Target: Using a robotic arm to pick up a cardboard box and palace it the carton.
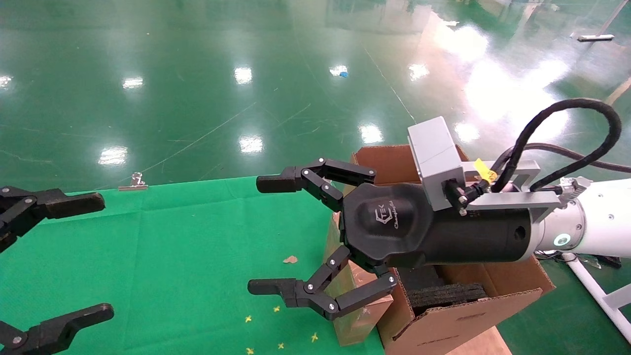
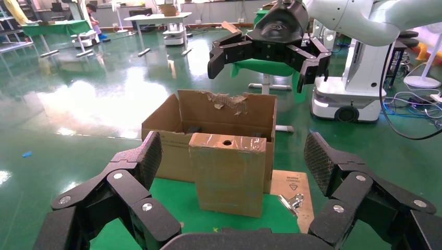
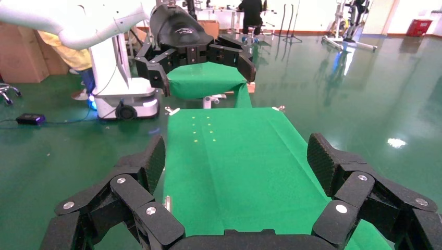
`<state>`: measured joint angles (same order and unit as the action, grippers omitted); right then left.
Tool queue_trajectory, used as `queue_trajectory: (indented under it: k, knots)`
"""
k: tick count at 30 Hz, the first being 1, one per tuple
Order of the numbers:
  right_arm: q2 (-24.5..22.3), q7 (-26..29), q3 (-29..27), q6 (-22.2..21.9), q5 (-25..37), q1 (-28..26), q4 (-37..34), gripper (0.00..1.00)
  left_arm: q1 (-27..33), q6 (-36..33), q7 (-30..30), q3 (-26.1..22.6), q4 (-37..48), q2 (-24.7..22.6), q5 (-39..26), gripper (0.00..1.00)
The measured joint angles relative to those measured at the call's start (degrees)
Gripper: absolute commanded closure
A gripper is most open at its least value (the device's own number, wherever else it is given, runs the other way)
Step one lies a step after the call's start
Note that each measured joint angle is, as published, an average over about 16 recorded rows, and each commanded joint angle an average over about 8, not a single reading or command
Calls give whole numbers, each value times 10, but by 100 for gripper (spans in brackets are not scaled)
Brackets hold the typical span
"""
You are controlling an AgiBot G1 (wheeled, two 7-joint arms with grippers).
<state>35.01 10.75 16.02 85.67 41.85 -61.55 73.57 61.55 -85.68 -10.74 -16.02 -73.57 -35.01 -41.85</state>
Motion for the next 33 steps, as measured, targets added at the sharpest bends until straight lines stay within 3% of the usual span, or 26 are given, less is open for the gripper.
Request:
queue_trajectory:
  k: [20,26,33]
  knots:
    - [-1,10,12,-1,24,-10,9,0,0,0,0,0,0,0,0,0]
    - [9,41,53,7,102,-52,23,0,0,0,0,0,0,0,0,0]
    - [41,96,153,27,253,-149,39,0,0,0,0,-1,1,0,0,0]
